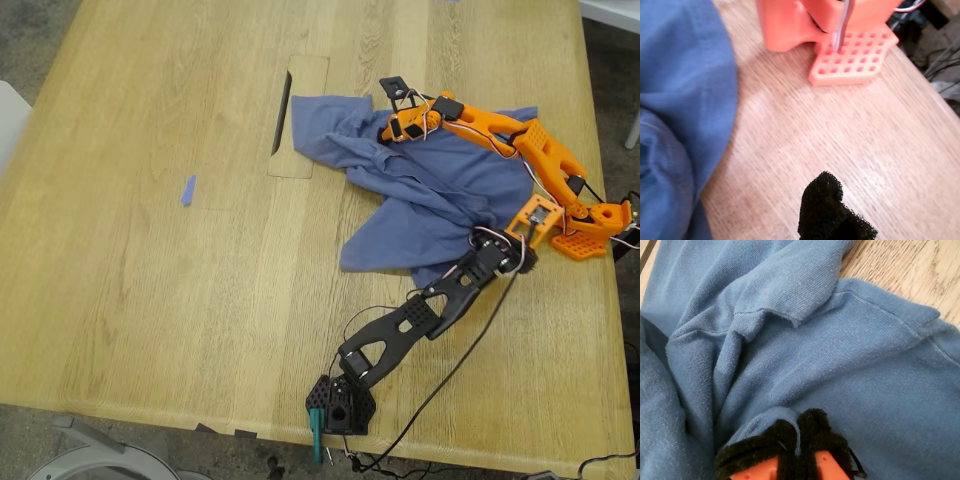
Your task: Fold a T-shirt
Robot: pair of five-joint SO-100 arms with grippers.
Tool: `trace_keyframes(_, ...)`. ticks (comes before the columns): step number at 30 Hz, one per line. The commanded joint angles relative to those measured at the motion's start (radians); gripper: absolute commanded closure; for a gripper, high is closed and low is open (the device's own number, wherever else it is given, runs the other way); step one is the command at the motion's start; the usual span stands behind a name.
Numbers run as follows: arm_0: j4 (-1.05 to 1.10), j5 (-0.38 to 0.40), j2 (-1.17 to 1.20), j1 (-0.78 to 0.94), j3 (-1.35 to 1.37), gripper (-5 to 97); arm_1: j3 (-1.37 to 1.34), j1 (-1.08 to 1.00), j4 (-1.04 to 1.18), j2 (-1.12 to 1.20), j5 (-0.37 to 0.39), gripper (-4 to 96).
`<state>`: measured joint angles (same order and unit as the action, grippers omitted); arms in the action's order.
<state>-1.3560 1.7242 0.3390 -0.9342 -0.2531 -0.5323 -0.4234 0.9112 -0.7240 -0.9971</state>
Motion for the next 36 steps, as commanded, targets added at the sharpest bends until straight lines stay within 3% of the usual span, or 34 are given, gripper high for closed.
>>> trace_keyframes(1,-0.014,-0.044,0.091,0.0,-0.078,23,0.066,-0.025,0.008,-0.015,0.003,91.5)
trace_keyframes(8,-0.014,-0.175,0.077,-0.002,-0.067,18,0.074,-0.021,0.028,-0.015,0.002,91.5)
trace_keyframes(11,-0.003,-0.272,0.043,0.0,-0.077,16,0.074,-0.021,0.031,-0.015,0.0,91.5)
trace_keyframes(32,0.028,-0.456,-0.201,0.167,-0.078,16,0.112,-0.002,0.069,-0.018,0.005,91.5)
trace_keyframes(34,0.025,-0.525,-0.213,0.189,-0.081,18,0.114,0.0,0.071,-0.018,0.005,91.5)
trace_keyframes(36,0.025,-0.531,-0.219,0.206,-0.081,20,0.117,0.002,0.071,-0.018,0.005,91.5)
